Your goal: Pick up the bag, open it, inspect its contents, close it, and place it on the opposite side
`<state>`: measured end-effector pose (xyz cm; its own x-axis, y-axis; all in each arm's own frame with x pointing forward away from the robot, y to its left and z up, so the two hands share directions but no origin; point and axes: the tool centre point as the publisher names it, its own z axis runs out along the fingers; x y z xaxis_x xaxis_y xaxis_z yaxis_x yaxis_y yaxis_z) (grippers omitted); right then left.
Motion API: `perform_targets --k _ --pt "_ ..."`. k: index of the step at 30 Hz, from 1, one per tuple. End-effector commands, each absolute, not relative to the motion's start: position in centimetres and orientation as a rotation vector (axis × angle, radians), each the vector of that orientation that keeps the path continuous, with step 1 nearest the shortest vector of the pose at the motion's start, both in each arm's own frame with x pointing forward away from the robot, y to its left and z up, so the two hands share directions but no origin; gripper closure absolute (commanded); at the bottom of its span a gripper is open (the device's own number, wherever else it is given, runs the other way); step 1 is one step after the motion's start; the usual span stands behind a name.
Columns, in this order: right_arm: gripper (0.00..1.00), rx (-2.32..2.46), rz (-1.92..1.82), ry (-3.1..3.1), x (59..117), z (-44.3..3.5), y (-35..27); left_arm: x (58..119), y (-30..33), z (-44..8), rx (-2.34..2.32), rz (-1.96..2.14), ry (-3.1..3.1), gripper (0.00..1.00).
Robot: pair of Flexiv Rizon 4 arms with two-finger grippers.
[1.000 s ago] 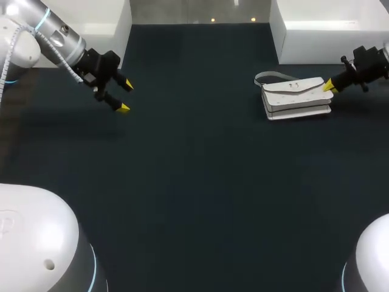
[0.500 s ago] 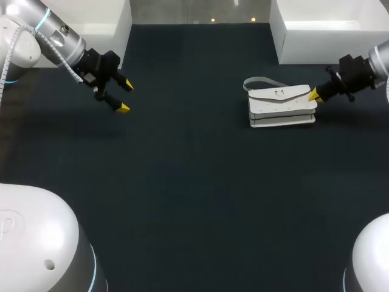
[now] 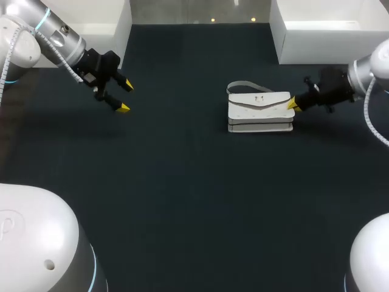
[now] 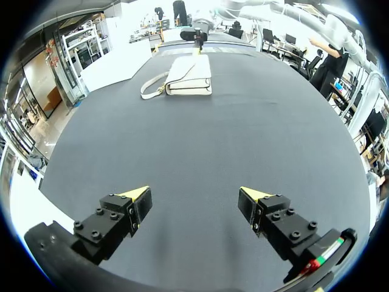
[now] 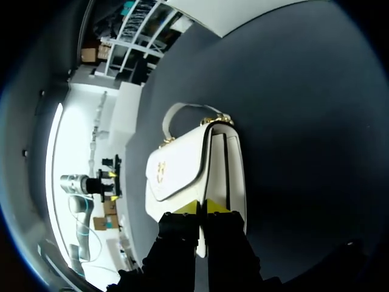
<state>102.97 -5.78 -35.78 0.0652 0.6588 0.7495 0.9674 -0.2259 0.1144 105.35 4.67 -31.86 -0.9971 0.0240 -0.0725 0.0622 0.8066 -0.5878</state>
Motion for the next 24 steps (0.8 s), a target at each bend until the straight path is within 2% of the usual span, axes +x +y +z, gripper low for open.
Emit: perform_targets --k 1,24 --pt "1.0 -2.054 -1.156 -1.587 102.5 -35.8 -3.6 105.4 4.7 -32.0 0.071 -0.958 2.926 0.0" --pt "1.0 -1.918 -1.105 -1.621 101.3 -37.1 3.1 105.4 4.7 -32.0 0.071 -0.958 2.926 0.0"
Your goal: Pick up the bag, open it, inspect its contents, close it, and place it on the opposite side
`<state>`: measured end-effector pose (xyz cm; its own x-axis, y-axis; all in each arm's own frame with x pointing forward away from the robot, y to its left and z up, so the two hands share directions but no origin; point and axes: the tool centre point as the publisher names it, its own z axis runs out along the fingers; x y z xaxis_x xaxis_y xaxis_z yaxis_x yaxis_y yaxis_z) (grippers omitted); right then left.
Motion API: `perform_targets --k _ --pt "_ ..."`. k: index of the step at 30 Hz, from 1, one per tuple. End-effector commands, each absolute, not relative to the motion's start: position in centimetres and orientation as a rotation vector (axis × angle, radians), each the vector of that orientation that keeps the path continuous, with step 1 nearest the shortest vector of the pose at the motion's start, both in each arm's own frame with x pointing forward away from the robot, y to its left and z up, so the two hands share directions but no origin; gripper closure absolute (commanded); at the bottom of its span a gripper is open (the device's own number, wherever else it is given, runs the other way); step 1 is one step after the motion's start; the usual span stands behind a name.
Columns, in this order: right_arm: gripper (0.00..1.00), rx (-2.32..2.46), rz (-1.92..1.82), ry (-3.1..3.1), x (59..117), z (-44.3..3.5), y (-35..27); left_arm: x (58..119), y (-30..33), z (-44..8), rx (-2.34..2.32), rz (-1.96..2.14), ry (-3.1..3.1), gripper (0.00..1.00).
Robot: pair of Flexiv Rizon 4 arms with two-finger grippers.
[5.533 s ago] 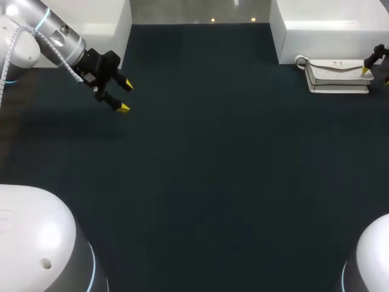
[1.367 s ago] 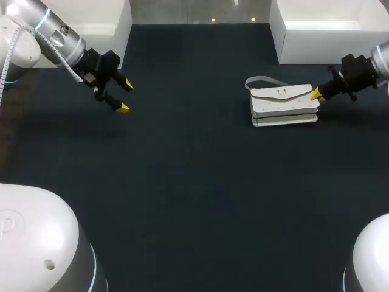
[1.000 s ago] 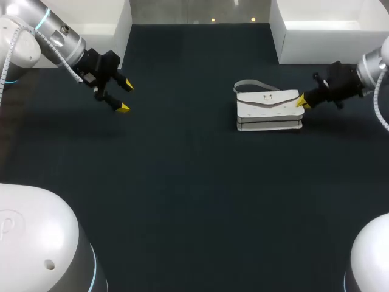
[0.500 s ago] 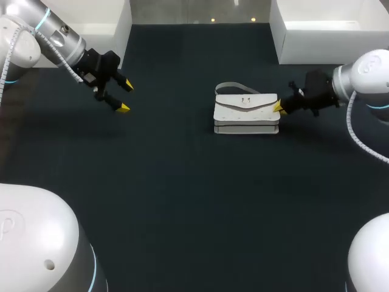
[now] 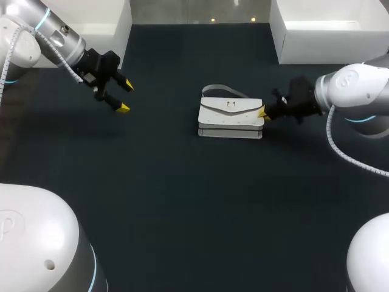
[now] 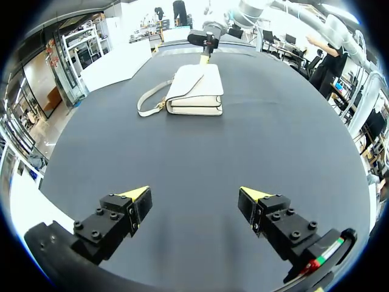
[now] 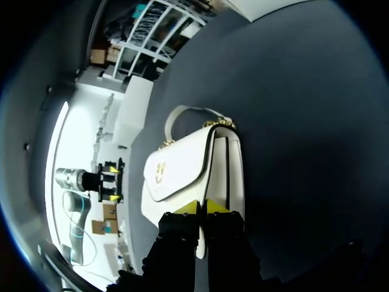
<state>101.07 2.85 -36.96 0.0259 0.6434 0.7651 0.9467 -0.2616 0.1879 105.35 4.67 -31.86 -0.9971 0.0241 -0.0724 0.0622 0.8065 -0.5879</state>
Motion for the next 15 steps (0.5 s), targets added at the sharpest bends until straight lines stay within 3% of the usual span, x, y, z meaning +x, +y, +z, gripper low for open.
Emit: perform_targets --k 1,15 --pt "1.0 -1.912 -1.104 -1.623 101.3 -37.2 3.3 105.4 4.7 -32.0 0.071 -0.958 2.926 0.0" --pt "1.0 -1.842 -1.087 -1.634 100.8 -37.7 6.5 105.4 4.7 -32.0 0.071 -0.958 2.926 0.0"
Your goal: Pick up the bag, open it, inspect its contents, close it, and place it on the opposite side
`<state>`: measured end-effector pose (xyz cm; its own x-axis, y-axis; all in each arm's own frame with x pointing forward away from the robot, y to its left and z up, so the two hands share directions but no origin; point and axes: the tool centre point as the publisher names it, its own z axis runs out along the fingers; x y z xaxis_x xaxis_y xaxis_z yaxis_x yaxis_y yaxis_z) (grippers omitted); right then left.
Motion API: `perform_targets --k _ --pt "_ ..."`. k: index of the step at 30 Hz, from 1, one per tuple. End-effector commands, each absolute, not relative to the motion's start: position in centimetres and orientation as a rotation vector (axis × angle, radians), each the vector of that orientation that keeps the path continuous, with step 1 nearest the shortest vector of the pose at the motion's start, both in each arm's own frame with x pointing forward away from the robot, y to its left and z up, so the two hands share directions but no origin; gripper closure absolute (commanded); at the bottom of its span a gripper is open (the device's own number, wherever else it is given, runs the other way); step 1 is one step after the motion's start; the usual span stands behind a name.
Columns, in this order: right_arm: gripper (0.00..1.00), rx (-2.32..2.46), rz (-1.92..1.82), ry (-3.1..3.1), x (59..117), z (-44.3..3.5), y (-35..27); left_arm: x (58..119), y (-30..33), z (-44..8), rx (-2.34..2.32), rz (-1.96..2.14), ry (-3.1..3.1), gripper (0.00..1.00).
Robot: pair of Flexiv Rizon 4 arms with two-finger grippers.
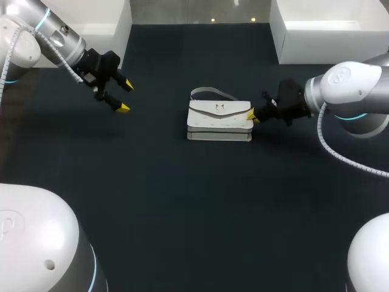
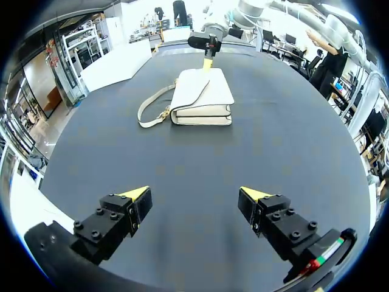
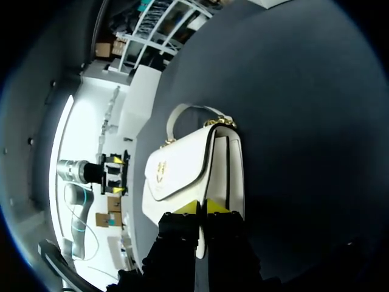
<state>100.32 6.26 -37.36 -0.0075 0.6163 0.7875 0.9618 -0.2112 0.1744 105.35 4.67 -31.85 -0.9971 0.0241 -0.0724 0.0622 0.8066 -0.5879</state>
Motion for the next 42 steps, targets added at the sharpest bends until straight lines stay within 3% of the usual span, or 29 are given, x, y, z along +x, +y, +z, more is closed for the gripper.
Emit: perform_targets --k 1,7,9,11,13,35,42 --pt "1.0 -1.841 -1.085 -1.635 100.8 -37.7 6.6 105.4 4.7 -32.0 0.071 -0.958 2.926 0.0" --pt "0.98 -1.838 -1.058 -1.659 100.9 -37.2 6.5 105.4 4.7 -32.0 0.071 -0.958 2.926 0.0" --pt "0.82 -1.84 -1.049 -1.665 100.9 -37.1 6.3 105.4 4.7 -32.0 0.071 -0.958 2.926 0.0" --pt "0.59 -1.84 -1.04 -1.67 100.8 -37.0 6.1 105.4 4.7 -32.0 0.071 -0.958 2.926 0.0" --pt "0.51 -1.838 -1.026 -1.674 100.8 -36.9 5.7 105.4 4.7 -32.0 0.071 -0.958 2.926 0.0" --pt "0.53 -1.739 -0.801 -1.661 100.8 -37.5 5.1 105.4 4.7 -32.0 0.071 -0.958 2.926 0.0" --pt "0.68 -1.746 -0.799 -1.65 100.9 -37.7 5.8 105.4 4.7 -32.0 0.071 -0.958 2.926 0.0"
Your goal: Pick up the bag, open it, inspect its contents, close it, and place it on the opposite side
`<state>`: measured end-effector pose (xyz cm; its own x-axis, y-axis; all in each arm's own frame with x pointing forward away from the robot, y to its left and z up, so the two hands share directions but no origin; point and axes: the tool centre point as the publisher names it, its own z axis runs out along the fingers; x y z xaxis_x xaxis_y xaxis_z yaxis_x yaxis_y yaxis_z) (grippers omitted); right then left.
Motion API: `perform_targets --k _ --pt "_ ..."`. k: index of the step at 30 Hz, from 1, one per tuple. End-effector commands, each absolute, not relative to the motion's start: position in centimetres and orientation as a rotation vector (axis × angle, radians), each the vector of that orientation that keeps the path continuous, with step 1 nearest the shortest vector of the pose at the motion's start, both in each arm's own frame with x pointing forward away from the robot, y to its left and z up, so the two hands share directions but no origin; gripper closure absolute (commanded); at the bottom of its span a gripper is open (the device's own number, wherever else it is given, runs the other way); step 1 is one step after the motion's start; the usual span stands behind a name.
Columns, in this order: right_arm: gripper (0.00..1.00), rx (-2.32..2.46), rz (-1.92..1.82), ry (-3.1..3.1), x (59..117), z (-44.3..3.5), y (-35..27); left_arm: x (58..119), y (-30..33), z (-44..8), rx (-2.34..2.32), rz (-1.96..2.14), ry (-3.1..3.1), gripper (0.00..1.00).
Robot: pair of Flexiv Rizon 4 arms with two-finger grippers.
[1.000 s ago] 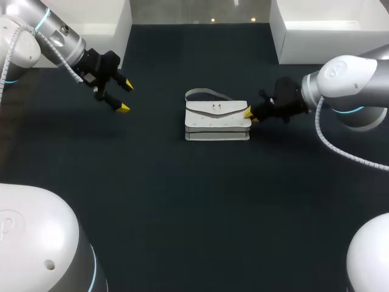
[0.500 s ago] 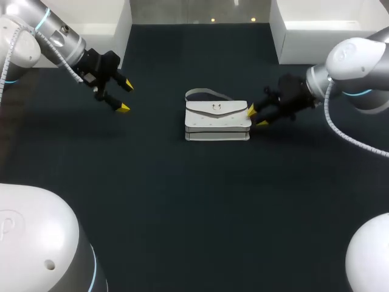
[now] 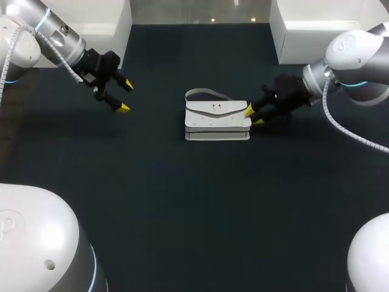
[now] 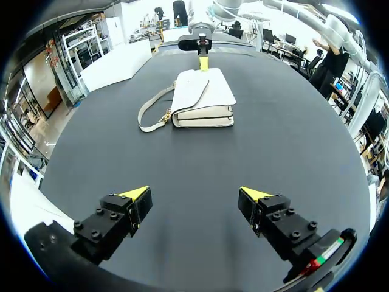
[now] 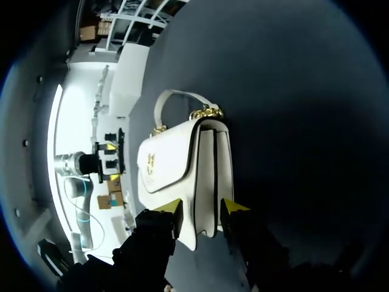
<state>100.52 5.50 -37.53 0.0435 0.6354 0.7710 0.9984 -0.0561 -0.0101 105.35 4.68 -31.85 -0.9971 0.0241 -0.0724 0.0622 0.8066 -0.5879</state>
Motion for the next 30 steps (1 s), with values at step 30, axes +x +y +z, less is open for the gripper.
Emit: perform_targets --k 30 --pt "1.0 -1.75 -0.808 -1.639 99.9 -37.2 10.2 105.4 4.7 -32.0 0.071 -0.958 2.926 0.0"
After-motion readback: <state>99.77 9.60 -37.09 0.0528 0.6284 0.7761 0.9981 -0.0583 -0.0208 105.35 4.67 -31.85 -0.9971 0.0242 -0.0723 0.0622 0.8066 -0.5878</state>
